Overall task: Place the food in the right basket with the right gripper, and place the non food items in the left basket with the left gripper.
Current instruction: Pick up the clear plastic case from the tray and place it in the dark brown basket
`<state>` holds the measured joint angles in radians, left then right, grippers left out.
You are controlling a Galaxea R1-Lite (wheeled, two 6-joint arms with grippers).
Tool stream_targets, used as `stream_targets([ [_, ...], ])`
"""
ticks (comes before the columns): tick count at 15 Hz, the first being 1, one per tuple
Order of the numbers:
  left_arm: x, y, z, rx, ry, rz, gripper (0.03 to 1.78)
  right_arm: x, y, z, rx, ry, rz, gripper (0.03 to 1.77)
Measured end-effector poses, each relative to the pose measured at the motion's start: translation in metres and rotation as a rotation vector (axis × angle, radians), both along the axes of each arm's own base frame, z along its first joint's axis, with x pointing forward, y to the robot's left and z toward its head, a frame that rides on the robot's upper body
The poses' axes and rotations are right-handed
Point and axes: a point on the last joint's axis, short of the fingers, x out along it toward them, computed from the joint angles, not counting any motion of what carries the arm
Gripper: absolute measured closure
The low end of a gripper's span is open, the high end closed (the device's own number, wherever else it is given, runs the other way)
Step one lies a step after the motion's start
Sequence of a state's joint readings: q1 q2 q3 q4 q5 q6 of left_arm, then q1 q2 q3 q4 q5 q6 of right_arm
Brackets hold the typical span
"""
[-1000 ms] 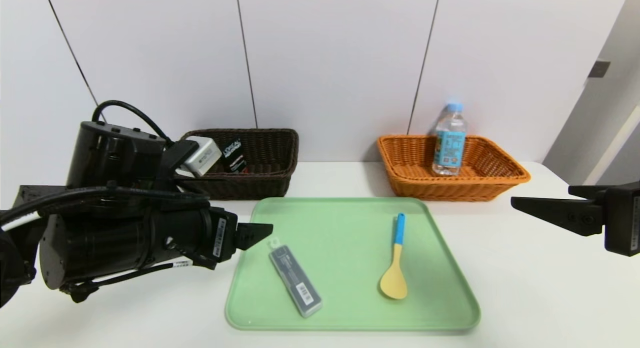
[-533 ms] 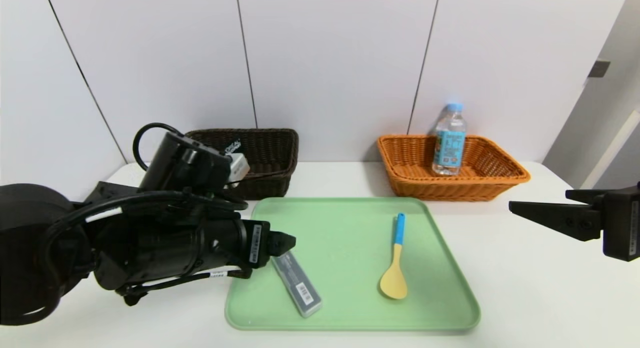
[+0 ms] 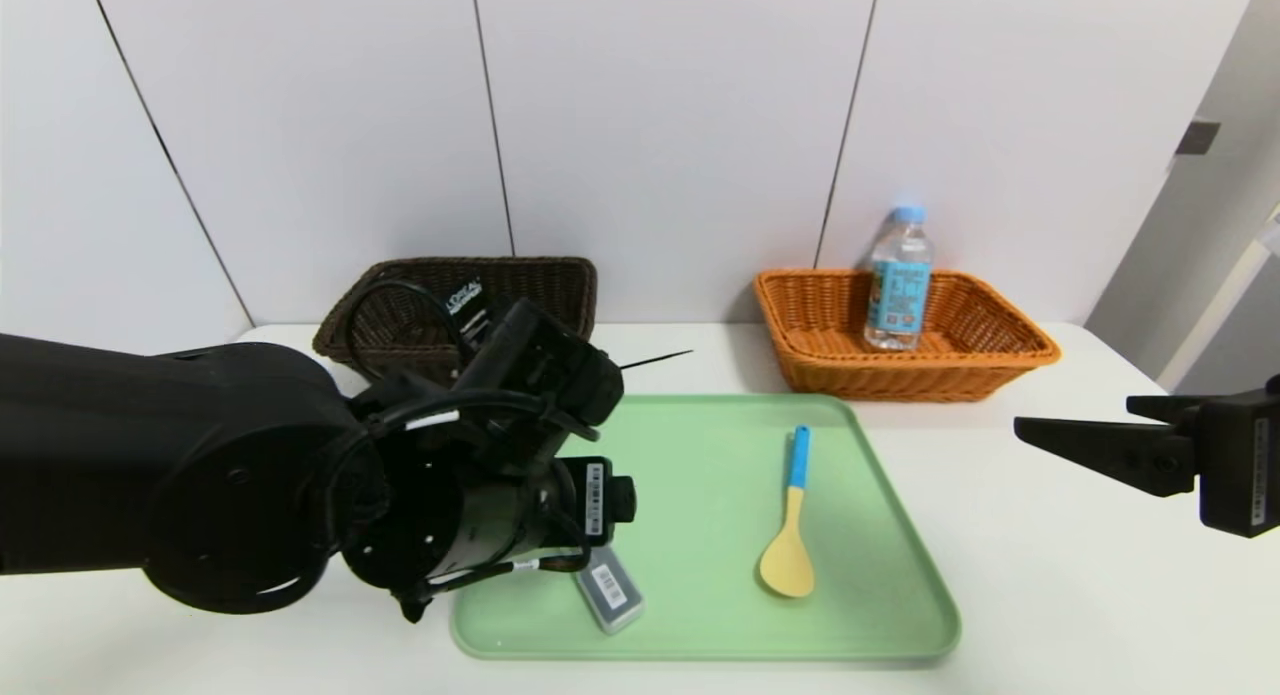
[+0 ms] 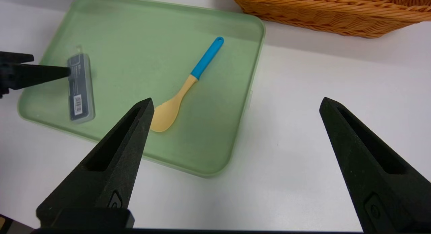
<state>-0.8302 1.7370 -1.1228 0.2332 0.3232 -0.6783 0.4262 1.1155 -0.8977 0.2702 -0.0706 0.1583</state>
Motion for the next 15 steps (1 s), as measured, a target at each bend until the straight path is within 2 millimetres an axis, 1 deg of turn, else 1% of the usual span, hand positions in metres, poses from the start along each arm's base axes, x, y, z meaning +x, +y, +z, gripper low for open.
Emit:
stream_targets([
  [6, 0.015, -0.021, -0.013, 0.031, 0.142, 0.16, 0.12, 0.0, -0.001, -0.003, 0.001, 0.011, -0.007, 0.1],
  [11, 0.026, -0.032, -0.03, 0.098, 0.16, 0.223, 0.12, 0.0, -0.001, -0.004, 0.001, 0.013, -0.009, 0.1],
  [15, 0.029, -0.036, -0.031, 0.133, 0.201, 0.266, 0.12, 0.001, 0.0, -0.004, 0.001, 0.013, -0.009, 0.1],
])
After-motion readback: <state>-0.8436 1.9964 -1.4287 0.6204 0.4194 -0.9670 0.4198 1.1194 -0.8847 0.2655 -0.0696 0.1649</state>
